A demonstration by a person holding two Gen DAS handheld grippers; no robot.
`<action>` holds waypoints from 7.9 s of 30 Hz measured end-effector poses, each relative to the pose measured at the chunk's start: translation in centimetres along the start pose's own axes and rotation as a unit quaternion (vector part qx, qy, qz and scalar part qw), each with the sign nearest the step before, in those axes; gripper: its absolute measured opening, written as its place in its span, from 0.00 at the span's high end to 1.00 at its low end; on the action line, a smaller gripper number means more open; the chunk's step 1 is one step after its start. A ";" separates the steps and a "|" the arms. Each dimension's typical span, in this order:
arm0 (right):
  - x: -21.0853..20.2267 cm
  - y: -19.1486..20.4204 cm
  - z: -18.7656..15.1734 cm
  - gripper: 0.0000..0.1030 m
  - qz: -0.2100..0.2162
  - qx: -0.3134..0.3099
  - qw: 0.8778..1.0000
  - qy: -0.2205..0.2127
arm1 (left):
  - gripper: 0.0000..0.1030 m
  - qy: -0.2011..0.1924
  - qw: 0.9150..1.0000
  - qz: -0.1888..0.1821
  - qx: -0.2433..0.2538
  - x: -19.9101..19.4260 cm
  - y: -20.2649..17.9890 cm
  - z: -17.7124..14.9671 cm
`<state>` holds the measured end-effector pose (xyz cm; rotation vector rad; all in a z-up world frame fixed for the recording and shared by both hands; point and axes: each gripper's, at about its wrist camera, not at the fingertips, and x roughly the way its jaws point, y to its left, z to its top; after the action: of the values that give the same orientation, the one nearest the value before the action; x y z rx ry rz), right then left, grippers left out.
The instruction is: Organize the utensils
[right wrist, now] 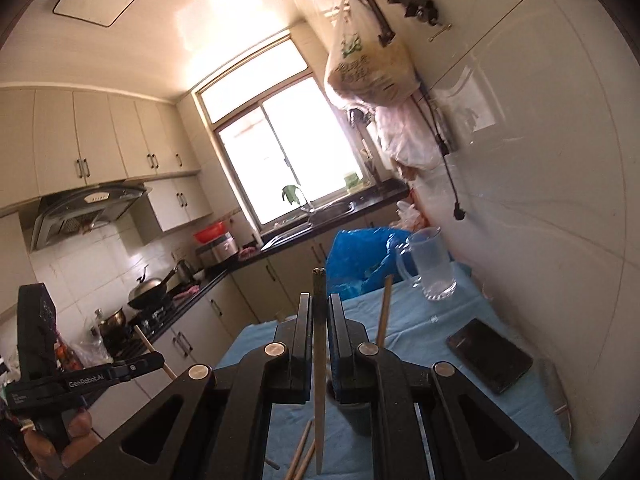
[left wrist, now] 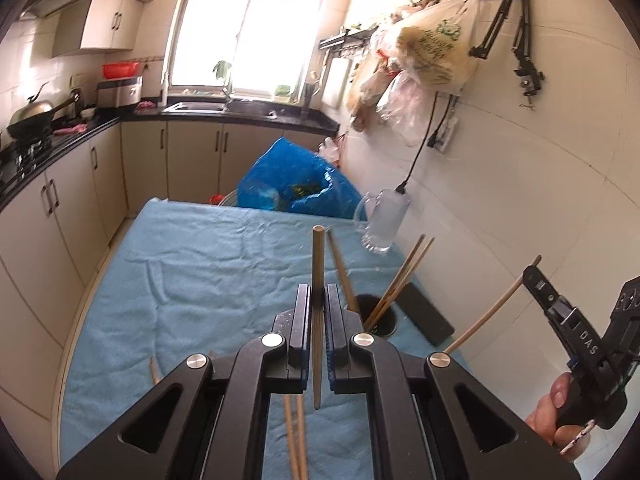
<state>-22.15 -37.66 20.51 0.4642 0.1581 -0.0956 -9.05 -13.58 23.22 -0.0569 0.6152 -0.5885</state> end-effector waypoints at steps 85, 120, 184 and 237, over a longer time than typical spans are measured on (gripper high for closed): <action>5.1 0.3 -9.3 0.00 -0.046 -0.038 0.985 0.163 | 0.24 0.234 0.957 0.090 -0.147 15.3 15.3 -10.5; 24.6 7.9 -18.2 0.70 -0.075 -0.130 0.884 0.443 | 0.93 0.233 0.959 0.129 -0.099 17.0 17.6 -11.7; 16.5 8.1 -14.2 0.69 0.013 -0.068 0.941 0.331 | 0.93 0.050 0.994 0.067 -0.070 1.6 11.5 -6.0; 8.0 9.1 -8.8 0.94 0.073 -0.070 0.982 0.157 | 0.93 0.020 0.997 0.059 -0.043 -0.8 8.3 -4.9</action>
<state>-14.28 -26.05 15.30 0.3475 0.4373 0.1341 -8.06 -5.62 17.78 -0.0888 0.6782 -0.4492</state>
